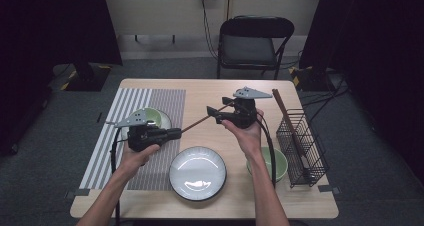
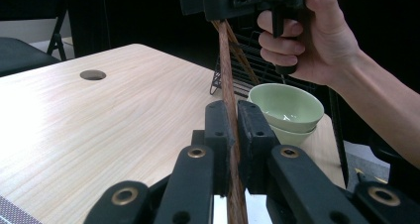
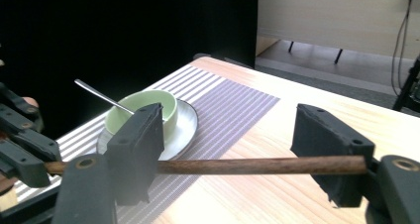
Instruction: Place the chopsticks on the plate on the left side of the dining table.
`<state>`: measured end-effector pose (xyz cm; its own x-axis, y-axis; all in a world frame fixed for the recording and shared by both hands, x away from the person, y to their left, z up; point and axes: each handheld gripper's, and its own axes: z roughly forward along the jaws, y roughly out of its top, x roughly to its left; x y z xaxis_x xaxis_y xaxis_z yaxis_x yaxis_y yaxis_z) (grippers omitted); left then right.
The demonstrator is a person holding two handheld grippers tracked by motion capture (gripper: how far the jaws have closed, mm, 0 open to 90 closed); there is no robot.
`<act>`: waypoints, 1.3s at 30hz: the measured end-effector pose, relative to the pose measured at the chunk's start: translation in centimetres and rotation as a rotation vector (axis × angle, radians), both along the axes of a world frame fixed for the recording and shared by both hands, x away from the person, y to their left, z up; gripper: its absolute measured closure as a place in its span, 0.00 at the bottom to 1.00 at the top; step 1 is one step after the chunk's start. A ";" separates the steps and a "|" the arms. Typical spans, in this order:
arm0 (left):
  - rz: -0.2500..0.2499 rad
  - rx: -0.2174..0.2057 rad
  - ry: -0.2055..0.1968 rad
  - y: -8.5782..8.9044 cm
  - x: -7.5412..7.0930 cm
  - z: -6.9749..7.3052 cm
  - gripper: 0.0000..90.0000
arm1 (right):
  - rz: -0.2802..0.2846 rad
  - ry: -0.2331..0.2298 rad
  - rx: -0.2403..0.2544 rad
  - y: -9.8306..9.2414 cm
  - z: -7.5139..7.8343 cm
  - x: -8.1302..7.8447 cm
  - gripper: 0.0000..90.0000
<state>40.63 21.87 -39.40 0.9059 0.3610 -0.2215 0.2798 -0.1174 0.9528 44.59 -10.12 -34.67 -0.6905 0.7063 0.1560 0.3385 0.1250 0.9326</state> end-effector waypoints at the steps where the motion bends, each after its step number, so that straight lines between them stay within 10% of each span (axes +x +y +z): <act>1: 0.002 0.001 0.003 0.0 0.0 0.0 0.94 | -0.003 -0.001 -0.004 0.0 -0.1 0.0 0.31; 39: 0.070 0.077 0.026 1.2 0.1 -0.9 0.94 | -0.082 -0.063 -0.022 -5.9 2.1 -3.7 0.17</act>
